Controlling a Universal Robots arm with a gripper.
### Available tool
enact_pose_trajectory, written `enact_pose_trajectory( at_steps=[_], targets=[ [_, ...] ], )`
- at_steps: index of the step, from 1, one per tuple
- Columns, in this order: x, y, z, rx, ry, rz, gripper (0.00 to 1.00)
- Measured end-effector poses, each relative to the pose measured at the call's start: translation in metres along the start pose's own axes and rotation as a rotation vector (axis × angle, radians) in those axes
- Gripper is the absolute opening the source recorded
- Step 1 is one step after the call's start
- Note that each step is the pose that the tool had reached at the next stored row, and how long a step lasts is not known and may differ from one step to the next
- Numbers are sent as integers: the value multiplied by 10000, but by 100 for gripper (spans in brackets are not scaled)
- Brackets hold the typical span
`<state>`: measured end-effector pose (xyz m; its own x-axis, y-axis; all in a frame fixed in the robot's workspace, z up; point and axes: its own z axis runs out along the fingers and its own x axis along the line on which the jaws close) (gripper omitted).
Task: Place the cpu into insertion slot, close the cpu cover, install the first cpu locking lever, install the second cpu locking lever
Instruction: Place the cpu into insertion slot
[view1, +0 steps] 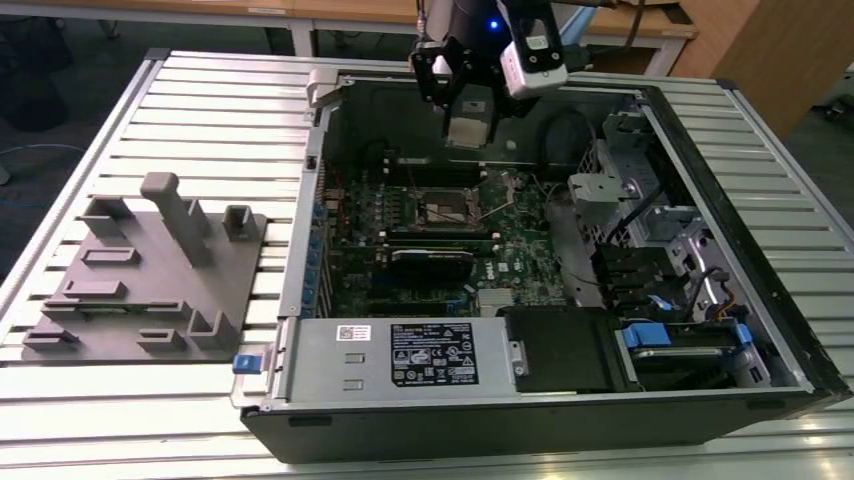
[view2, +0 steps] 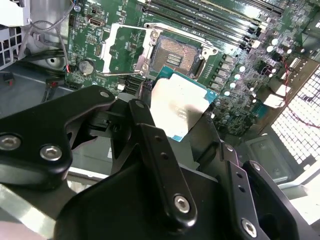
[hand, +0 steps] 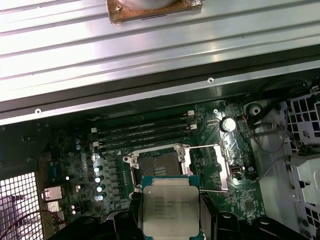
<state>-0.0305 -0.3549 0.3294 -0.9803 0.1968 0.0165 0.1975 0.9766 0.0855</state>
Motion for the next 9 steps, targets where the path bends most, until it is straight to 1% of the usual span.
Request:
enact_pose_trajectory(
  at_steps=[3, 5, 6, 9],
  targets=[
    [0, 0, 0, 0, 0, 0, 54],
    [0, 0, 1, 0, -8, 93, 54],
    [0, 0, 2, -2, -16, 197, 54],
    [0, -1, 8, -11, -58, 680, 54]
  ],
)
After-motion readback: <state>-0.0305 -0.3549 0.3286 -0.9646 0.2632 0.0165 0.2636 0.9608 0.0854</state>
